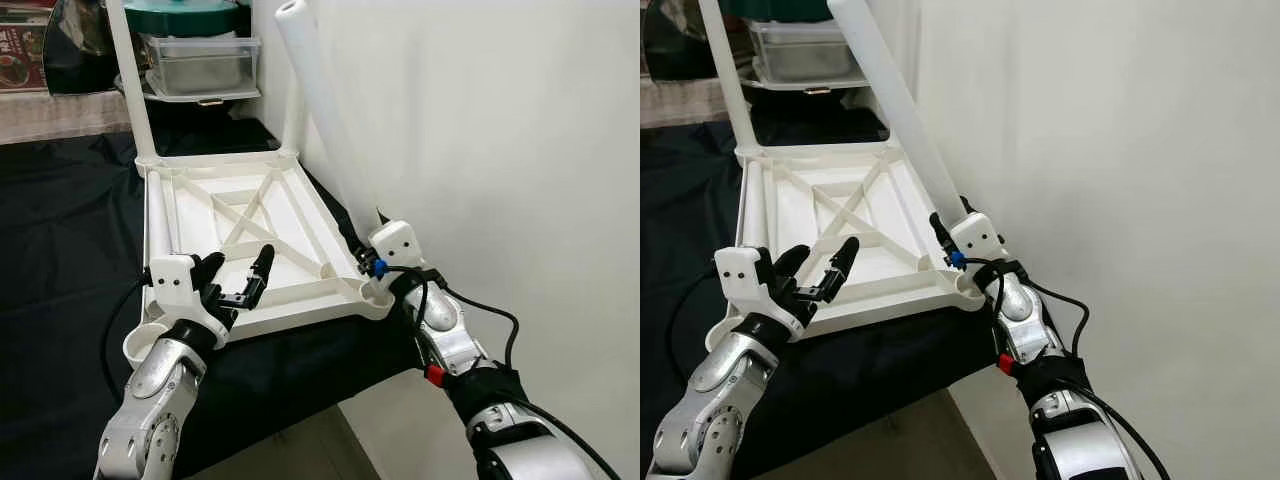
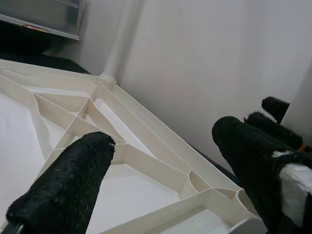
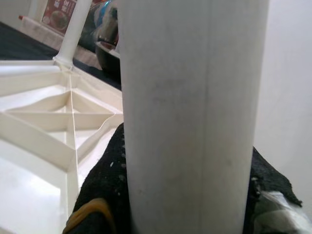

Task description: Building children table

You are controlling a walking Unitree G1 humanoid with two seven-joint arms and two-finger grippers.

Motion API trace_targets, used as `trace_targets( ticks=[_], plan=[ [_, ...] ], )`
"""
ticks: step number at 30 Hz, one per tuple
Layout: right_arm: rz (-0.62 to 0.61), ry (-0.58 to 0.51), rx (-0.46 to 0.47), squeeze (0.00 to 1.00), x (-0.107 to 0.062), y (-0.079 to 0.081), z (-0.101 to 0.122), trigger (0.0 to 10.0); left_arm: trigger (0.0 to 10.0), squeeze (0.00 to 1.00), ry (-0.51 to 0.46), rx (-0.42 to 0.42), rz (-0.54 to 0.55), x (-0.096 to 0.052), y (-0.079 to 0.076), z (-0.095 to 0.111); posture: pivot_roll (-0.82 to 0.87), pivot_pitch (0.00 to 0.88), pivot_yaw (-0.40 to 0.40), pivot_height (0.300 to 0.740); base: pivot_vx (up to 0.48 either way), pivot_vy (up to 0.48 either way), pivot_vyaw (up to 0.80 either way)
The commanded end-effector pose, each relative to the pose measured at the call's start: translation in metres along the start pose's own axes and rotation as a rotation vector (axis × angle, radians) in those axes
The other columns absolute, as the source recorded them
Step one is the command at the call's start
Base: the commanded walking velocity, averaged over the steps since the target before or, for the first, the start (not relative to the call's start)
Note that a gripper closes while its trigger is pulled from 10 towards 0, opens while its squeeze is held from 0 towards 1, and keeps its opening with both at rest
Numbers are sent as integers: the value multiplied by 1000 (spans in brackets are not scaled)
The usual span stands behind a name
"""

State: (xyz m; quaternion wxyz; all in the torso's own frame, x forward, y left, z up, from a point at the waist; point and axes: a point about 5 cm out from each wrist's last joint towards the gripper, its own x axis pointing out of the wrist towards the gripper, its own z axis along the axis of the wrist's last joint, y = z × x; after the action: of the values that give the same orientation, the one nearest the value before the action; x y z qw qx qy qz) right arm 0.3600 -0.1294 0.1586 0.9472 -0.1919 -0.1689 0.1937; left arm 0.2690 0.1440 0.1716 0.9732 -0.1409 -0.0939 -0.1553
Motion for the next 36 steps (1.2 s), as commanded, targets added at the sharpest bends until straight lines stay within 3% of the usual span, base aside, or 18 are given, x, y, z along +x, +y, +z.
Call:
trace_targets(
  ticks=[1,16,19,21,22,23,24,26,30,36],
  plan=[
    [19,9,-21,0,-4,4,-5,0,10000,0,20,15,9,-1,1,-2,112,0,-151,740,0,0,0],
    [49,6,27,0,-6,25,-10,0,10000,0,29,21,20,-1,3,-4,118,0,-152,740,0,0,0],
    [30,23,87,0,-7,26,-14,0,10000,0,33,22,20,-1,3,-5,116,0,-151,740,0,0,0],
    [-17,40,205,0,-7,25,-15,0,10000,0,35,22,23,-1,4,-5,114,0,-150,740,0,0,0],
    [-17,40,205,0,-7,25,-15,0,10000,0,35,22,23,-1,4,-5,114,0,-150,740,0,0,0],
    [-47,44,284,0,-5,25,-15,0,10000,0,36,20,25,-1,4,-5,114,0,-150,740,0,0,0],
    [-47,44,284,0,-5,25,-15,0,10000,0,36,20,25,-1,4,-5,114,0,-150,740,0,0,0],
    [-72,35,399,0,-2,28,-12,0,10000,0,38,17,27,0,4,-6,111,0,-148,740,0,0,0],
    [-56,11,464,0,1,35,-6,0,10000,0,40,16,27,0,4,-6,108,0,-146,740,0,0,0],
    [92,-75,500,0,6,60,17,0,10000,0,47,18,31,2,5,-8,106,0,-152,740,0,0,0]
  ],
)
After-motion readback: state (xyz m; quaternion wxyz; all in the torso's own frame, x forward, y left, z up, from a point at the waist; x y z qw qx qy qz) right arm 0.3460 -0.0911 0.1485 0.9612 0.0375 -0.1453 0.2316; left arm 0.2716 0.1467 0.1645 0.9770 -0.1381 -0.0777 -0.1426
